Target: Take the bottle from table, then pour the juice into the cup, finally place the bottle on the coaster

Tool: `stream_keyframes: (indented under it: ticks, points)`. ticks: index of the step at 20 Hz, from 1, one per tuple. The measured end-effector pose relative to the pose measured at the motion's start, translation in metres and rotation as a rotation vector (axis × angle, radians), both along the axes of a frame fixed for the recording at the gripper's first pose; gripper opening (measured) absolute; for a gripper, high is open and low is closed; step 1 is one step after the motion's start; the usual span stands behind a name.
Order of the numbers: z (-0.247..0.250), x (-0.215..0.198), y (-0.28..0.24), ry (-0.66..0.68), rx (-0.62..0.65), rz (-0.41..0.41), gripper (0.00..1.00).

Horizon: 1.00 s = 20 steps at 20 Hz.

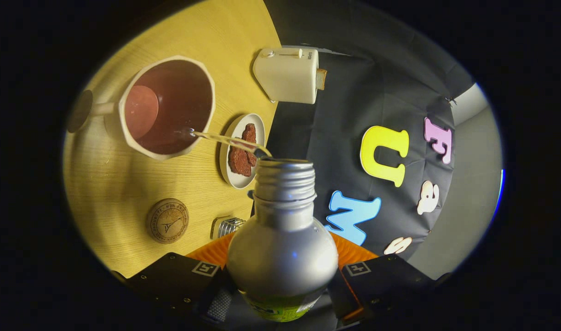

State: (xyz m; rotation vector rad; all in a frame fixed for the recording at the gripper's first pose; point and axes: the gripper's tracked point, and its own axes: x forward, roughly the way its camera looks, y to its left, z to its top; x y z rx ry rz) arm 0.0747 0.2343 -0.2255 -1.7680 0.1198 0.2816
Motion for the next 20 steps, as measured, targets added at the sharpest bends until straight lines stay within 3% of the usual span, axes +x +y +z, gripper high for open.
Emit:
stream_keyframes:
  ticks: [20]
  points:
    - [0.021,0.007,0.003,-0.042,-0.046,0.062,0.83]
